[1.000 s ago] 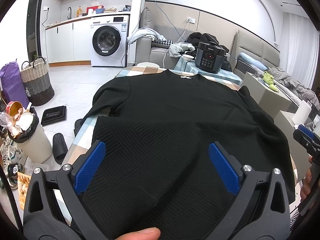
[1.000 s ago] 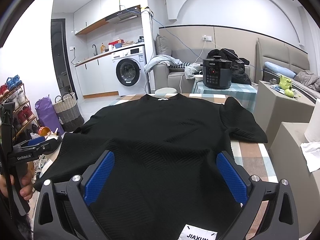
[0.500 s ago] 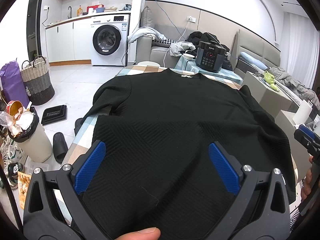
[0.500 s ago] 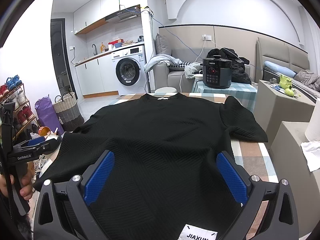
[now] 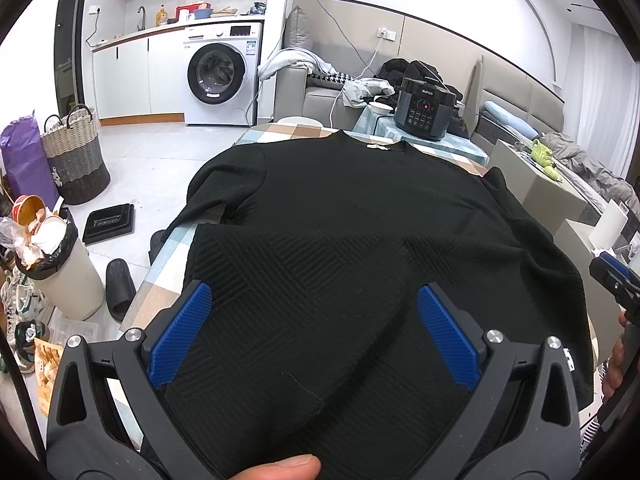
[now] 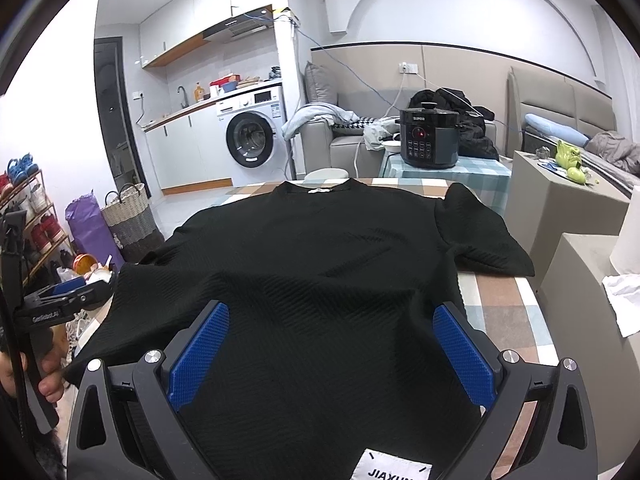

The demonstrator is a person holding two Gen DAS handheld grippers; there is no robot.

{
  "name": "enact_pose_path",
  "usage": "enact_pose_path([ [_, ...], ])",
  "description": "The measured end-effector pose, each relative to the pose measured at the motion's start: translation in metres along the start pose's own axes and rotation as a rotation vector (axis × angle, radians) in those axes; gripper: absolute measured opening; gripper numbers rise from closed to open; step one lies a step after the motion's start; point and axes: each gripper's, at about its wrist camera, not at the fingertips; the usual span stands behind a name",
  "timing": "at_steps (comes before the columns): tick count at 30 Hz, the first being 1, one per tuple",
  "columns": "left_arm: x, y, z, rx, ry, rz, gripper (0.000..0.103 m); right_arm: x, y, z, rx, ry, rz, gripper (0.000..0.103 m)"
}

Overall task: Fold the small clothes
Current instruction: 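Roll the right tool and grasp the sleeve edge of the black shirt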

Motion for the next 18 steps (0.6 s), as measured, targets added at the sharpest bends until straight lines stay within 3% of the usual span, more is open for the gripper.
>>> enact_pose_path([
  [10,0.023,0.003,-0.010,-0.008,0.022,0.022,0.102,0.027,-0.030,-0.008,-0.039,0.045,-0.158,0.103],
  [18,0.059,0.008,-0.027,-0.012,0.024,0.046,0.102,0.048,-0.082,-0.017,-0.095,0.058,-0.340,0.103],
])
Point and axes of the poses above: each gripper's, at about its wrist camera, not at the fingertips, and z roughly against the way its jaws point, y to its left, x to its top, and after that the axes turned 6 degrees about z, right-handed
